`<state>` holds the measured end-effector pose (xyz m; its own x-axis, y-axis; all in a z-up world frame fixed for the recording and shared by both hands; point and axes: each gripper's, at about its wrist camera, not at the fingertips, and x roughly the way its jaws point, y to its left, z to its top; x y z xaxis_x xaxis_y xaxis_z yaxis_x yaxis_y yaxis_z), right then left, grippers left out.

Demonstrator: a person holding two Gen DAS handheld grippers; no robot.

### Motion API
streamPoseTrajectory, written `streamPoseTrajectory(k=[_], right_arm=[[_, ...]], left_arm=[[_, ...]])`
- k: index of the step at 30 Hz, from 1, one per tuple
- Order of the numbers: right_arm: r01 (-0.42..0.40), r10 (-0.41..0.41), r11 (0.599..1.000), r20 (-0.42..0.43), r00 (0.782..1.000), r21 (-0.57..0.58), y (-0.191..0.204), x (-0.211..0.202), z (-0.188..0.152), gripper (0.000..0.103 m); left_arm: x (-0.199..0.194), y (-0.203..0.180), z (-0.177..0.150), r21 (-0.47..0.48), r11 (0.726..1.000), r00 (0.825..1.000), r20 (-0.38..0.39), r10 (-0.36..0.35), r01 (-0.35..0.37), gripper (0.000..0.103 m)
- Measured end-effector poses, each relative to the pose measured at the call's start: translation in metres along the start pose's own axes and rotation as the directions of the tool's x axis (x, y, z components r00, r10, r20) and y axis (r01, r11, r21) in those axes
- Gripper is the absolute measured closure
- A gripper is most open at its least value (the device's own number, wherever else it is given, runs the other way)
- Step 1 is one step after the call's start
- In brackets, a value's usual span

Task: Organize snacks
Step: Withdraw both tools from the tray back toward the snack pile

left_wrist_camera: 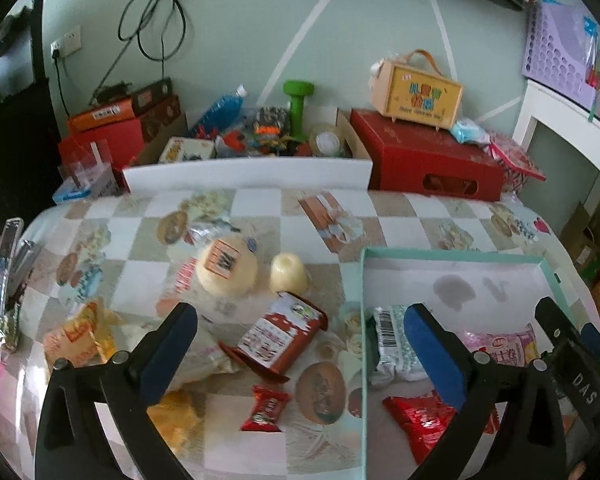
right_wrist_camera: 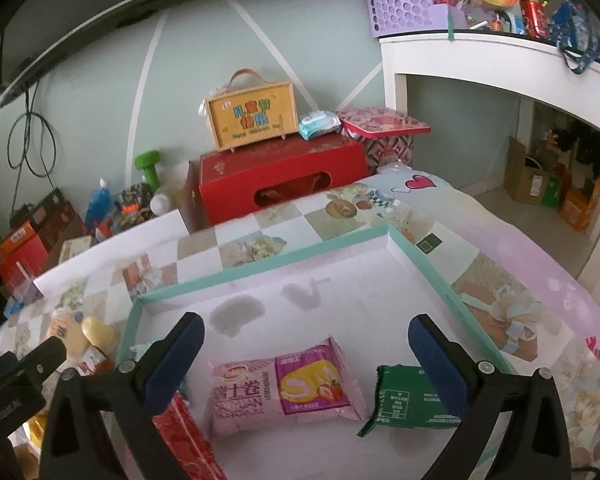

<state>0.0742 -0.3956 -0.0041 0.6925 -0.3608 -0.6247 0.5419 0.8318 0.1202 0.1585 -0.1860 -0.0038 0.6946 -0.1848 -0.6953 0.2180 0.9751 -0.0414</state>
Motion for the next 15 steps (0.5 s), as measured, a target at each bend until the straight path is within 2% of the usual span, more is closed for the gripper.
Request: streamPoseTrajectory(k=[4,7,11,15], right_arm=[[-0.03,0.03,0.999,0.015,0.999,0.031,0.001,-0.005,0.001,0.0],[-0.018,0.017,1.0,0.048,0.999,0.022,0.005,-0.009,0.0,0.0],[-0.046,0.046,0.998,0.019,0.999,0.037,0.01,-0.007,-0.001,0.0],[-0.106,0.106,0.993,0.001,0.994,0.045,0.02,-0.005,-0.003,0.0]], left_arm=[[-0.011,0.018,0.001,-0.025,1.0,0.998,0.055,0.016,-0.014,0.0],[-0.019,0.034,0.001,-0.048,0.999,0.996,0.089,0.025,-0.021,0.0],[-0.022,0.051,-0.003,-0.062,0.997,0.996,0.085,0.042,-0.036,0.0],[-0.026,0.073,-0.008,-0.129,0.991,0.997,0.074,-0.015,0.024,0.0]])
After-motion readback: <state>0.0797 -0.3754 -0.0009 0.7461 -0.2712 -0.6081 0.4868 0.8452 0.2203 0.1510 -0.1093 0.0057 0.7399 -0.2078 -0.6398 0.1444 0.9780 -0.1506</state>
